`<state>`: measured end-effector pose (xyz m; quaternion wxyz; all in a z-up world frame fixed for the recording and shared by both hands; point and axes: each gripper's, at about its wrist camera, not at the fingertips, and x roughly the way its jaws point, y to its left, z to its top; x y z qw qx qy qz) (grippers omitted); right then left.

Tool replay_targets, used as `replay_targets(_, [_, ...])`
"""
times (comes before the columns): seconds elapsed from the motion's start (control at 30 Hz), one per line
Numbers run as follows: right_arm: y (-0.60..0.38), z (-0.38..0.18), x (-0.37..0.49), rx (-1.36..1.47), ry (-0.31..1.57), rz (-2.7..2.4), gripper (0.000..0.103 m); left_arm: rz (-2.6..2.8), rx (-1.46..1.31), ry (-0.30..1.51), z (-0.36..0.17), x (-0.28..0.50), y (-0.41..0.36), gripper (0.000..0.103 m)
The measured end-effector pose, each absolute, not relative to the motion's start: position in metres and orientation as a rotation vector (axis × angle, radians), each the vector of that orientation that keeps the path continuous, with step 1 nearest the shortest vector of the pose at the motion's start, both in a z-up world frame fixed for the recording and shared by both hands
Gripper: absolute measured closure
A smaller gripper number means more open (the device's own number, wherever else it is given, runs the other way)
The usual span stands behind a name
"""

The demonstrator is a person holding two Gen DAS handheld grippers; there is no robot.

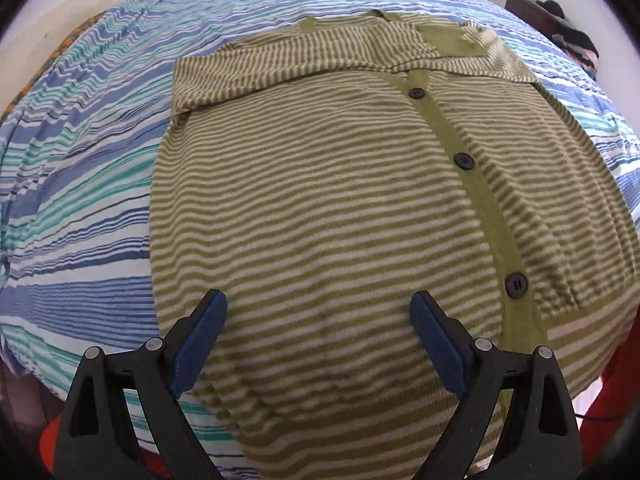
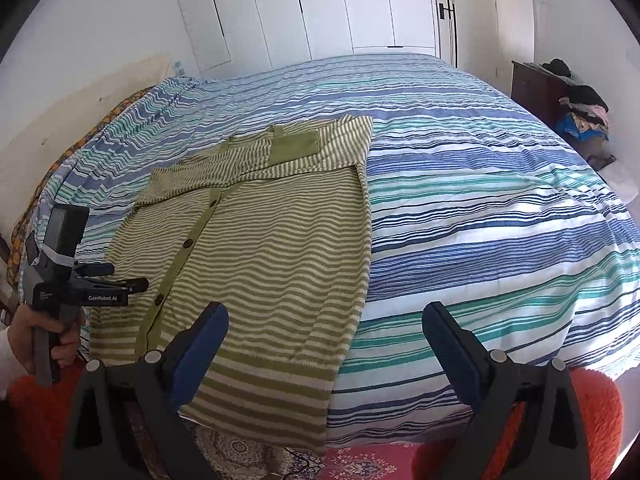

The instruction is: Fold small clothes

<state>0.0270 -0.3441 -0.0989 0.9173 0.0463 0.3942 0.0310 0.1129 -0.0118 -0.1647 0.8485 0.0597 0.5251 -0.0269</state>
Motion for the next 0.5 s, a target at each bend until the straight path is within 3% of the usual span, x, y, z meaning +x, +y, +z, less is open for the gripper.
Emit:
replay_targets(0.27, [-0.343,-0.104,0.023,0.09,0.825,0.031,0.006,0.018,0.074,0.934,-0.15,0.044,0.017,0.009])
replay_targets(0.5, [-0.355,-0.114,0.022,0.16,0.867,-0.017,0.006,-0.005,0.058,0.902,-0.148,0.045,0.023,0.009])
